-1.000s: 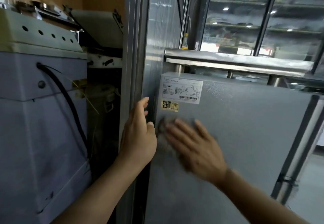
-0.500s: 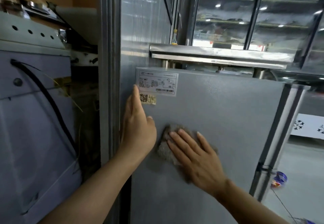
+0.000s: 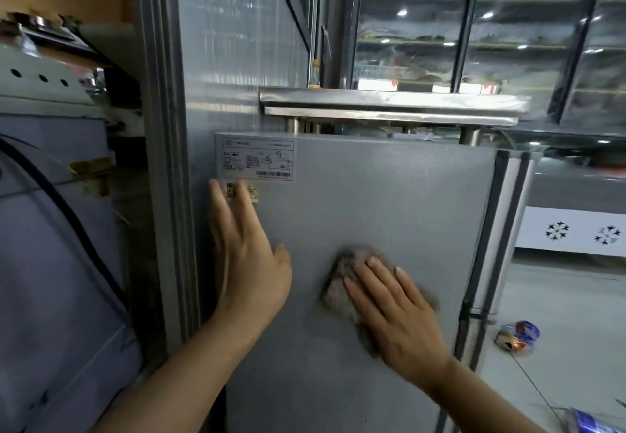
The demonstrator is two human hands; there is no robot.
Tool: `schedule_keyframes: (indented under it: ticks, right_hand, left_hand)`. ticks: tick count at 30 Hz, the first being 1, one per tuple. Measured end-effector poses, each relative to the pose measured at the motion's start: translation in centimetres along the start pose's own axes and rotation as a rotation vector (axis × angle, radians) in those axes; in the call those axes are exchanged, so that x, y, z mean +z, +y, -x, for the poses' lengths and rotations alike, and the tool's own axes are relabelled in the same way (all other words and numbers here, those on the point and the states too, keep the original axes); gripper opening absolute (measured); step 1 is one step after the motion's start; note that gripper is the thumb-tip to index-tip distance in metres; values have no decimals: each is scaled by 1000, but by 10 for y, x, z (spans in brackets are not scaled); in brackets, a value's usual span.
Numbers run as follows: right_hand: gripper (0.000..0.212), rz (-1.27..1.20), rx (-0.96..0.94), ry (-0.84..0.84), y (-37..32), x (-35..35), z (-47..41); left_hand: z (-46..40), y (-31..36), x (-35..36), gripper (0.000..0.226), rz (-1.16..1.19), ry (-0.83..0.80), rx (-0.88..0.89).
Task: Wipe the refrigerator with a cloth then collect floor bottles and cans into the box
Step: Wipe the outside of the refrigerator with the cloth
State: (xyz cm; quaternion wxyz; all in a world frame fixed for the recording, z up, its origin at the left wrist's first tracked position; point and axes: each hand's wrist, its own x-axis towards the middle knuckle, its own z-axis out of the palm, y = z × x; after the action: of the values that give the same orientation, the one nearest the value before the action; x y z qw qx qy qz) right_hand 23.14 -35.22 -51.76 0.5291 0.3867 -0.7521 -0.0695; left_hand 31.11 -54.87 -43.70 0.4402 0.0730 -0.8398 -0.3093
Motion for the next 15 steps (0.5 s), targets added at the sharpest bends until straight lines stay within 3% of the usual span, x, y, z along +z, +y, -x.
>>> schedule_keyframes:
  ticks: [3, 7, 10, 12, 15]
  right_hand:
    - [50, 47, -17, 10, 18, -12, -5]
    - [49, 60, 308, 251, 71, -42, -60]
    - [47, -8, 443, 399, 92, -45, -73]
    - [49, -62, 421, 398, 76, -29, -49]
    - [54, -56, 309, 200, 39, -7, 14]
  left_hand:
    - [9, 10, 4, 93, -189, 1, 131]
    - [7, 28, 20, 96, -239, -57, 411]
    - [6, 33, 36, 93, -322, -140, 470]
    - [7, 31, 44, 93, -351, -144, 445]
    - [7, 29, 49, 98, -354, -137, 439]
